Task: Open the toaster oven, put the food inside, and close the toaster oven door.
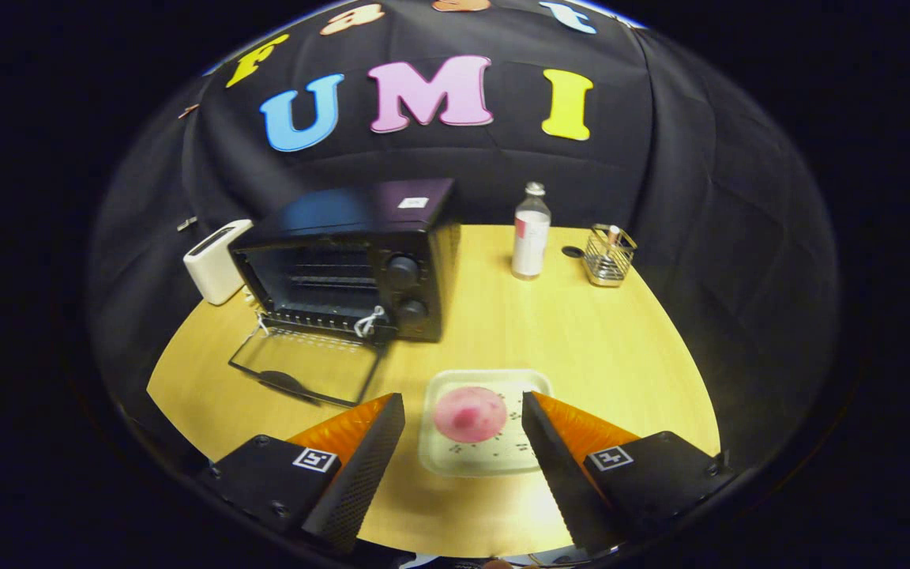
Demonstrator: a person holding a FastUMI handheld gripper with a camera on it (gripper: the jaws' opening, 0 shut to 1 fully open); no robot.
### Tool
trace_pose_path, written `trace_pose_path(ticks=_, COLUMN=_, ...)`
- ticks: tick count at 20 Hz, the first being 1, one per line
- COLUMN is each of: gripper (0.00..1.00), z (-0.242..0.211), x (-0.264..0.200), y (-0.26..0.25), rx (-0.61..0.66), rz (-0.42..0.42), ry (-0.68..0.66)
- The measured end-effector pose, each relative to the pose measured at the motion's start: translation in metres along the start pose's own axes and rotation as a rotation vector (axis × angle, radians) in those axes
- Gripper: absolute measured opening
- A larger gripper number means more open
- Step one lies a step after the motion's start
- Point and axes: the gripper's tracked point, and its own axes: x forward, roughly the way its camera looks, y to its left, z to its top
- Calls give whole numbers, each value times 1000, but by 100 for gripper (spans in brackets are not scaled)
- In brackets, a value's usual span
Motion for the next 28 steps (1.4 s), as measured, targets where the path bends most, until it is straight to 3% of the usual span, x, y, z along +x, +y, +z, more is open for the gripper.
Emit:
trace_pose_path(ticks=8, gripper=100, z=-40, x=53, y=-68, rx=140, rz=120, ry=218)
trace_pose_path(ticks=18, gripper=100, z=-85, x=87, y=-47, rx=166, rz=215, ry=375)
trace_pose_path(ticks=22, gripper=97, z=-87, x=89, y=-46, rx=154, rz=169, ry=392)
trace_pose_path(ticks=24, gripper=91, z=-90, x=91, y=-53, rx=125, rz=117, ry=397)
trace_pose_path(ticks=26, gripper=71, z=-91, x=92, y=-58, rx=103, rz=88, ry=397)
trace_pose_path(ticks=28, gripper=63, z=-93, x=92, y=-62, rx=72, rz=58, ry=392)
